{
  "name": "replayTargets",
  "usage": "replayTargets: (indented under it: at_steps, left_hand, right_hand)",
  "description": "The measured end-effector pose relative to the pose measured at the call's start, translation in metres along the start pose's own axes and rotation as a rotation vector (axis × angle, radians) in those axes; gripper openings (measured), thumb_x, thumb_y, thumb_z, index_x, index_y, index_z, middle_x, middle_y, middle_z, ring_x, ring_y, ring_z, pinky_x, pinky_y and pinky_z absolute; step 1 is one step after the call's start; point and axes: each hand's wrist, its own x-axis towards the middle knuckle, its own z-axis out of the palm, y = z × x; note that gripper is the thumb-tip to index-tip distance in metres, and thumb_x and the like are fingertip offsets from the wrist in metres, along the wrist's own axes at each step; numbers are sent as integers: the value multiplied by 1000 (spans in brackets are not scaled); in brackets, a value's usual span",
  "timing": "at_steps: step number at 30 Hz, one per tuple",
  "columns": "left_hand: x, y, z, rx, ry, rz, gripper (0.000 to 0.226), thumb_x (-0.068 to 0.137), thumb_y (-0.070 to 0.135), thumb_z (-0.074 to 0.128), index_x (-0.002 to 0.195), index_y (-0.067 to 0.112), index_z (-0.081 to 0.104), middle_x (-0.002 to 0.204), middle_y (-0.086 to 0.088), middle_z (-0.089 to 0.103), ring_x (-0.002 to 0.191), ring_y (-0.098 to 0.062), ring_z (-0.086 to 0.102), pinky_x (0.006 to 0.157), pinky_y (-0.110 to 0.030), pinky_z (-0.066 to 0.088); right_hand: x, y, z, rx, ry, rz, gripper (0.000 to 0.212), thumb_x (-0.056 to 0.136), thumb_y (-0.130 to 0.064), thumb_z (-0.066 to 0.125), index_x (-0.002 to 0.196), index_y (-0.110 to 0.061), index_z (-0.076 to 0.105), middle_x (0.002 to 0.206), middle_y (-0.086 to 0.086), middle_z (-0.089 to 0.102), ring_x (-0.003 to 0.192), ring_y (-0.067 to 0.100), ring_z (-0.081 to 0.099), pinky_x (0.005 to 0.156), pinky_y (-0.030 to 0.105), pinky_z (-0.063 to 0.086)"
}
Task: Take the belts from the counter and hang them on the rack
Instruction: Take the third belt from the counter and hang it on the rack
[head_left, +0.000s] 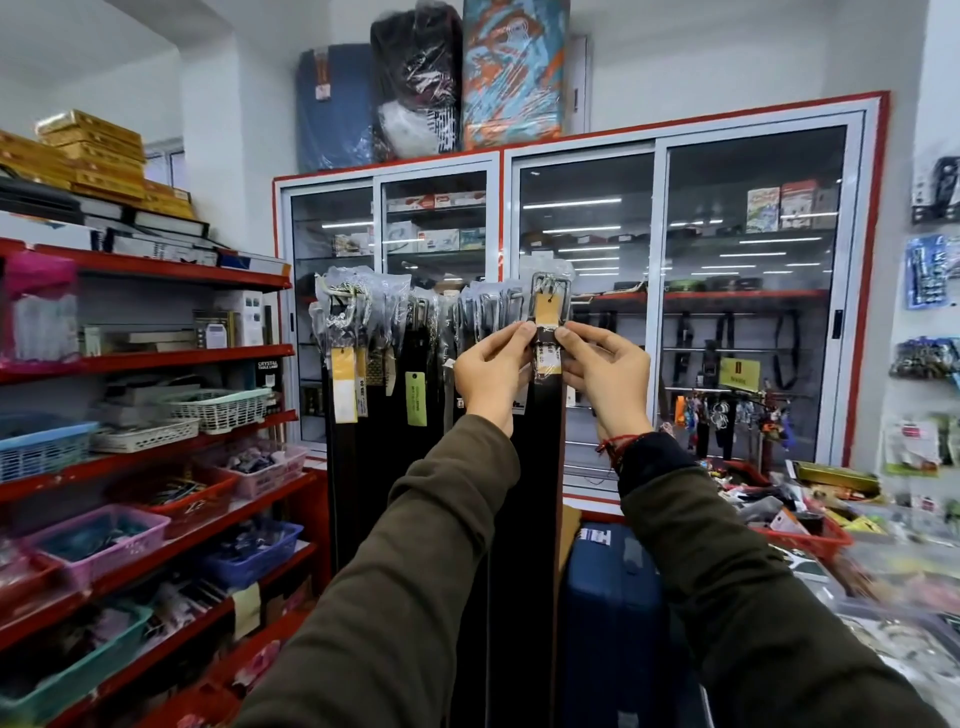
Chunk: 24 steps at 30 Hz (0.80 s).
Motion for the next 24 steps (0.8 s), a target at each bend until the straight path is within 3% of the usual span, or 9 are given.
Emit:
replayTargets:
  at_steps: [4,10,14,17,21,24]
  left_hand:
    - [-1,-3,0,-43,0,55,16,87,15,79,102,9,78,97,-11,79,82,-18,75,65,-23,61]
    - [1,0,2,-50,-13,113,7,87,17,79,94,15,78,91,-6,79,83,-17,73,64,-23,61]
    - [3,-2,-2,-40,0,30,6,87,17,79,92,15,77,96,-10,78,83,-19,73,61,-21,59]
    - [3,-8,-9,-26,3,12,7,88,16,78,94,14,76,103,-15,78,89,-22,73,69,-25,61]
    - [5,-12,-15,60,4,109,11,90,16,76,100,12,76,97,-8,78,94,-22,73,75,-26,63]
    - [5,-17,-20,250,-7,264,27,93,15,72,117,4,73,111,-13,77,103,-21,74,92,-32,60]
  right_hand:
    - [-1,1,2,31,27,-38,22,89,-11,76,110,-3,75,94,13,79,79,22,77,75,32,65]
    - [0,-1,7,51,52,-77,25,90,-12,76,111,0,76,101,19,78,89,28,76,78,38,63]
    - [-1,4,5,26,42,-60,27,89,-14,77,112,-1,76,99,16,79,76,13,76,65,23,60]
    - [-5,11,4,6,11,-29,25,91,-12,74,114,-2,75,101,16,78,77,15,74,63,21,60]
    - [-11,20,3,-83,-24,-82,24,97,-11,67,119,-8,73,103,10,78,89,14,75,69,23,62]
    - [-17,29,-2,-224,17,-187,24,102,-14,59,122,-9,71,116,11,75,105,21,73,86,42,64]
